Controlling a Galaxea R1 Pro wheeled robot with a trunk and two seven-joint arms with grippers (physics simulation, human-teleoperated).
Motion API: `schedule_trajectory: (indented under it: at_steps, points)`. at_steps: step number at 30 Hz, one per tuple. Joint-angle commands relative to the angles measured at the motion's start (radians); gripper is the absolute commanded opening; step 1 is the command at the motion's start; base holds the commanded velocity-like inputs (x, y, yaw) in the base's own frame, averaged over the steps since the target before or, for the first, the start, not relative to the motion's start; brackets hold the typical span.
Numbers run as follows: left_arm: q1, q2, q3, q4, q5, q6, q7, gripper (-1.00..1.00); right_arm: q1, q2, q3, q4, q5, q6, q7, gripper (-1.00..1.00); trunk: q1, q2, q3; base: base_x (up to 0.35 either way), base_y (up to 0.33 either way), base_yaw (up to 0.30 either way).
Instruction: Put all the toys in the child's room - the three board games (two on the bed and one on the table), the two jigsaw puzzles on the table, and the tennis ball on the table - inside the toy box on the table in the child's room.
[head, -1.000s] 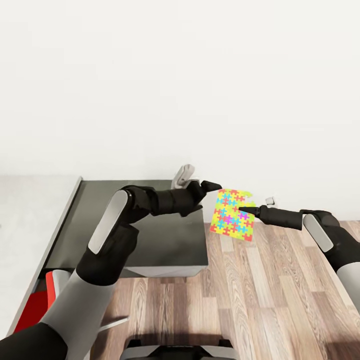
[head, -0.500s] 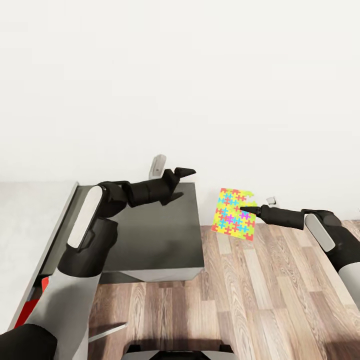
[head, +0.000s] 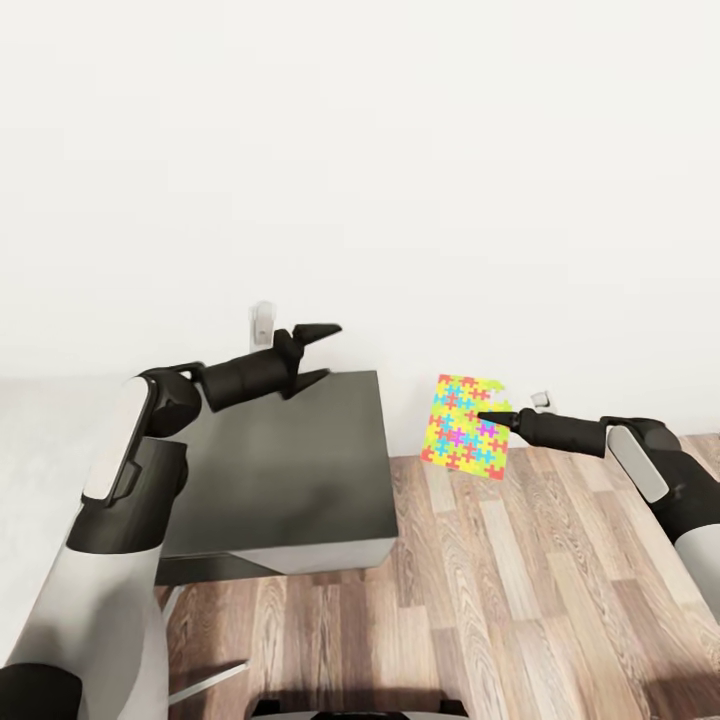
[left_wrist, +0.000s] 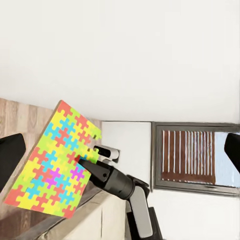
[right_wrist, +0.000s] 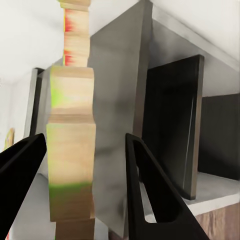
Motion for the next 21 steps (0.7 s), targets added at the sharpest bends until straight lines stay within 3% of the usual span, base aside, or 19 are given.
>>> schedule_trajectory:
  at_steps: [1, 10, 21]
  points:
    - [0.003, 0.004, 0.004, -0.001, 0.011, 0.002, -0.008, 1.00, -0.001, -0.001, 0.003, -0.002, -0.003, 0.004, 0.000, -1.00, 0.001, -0.002, 0.000, 0.000, 0.000, -0.099]
    - [0.014, 0.008, 0.012, -0.001, 0.011, 0.010, -0.065, 1.00, -0.001, 0.002, 0.004, -0.009, -0.006, 0.023, 0.000, -1.00, 0.001, -0.002, 0.015, 0.000, 0.000, -0.024]
    - [0.017, 0.007, 0.012, 0.000, 0.011, 0.012, -0.078, 1.00, 0.012, 0.004, 0.005, -0.054, -0.005, 0.077, 0.000, -1.00, 0.001, -0.002, 0.033, 0.000, 0.000, 0.107]
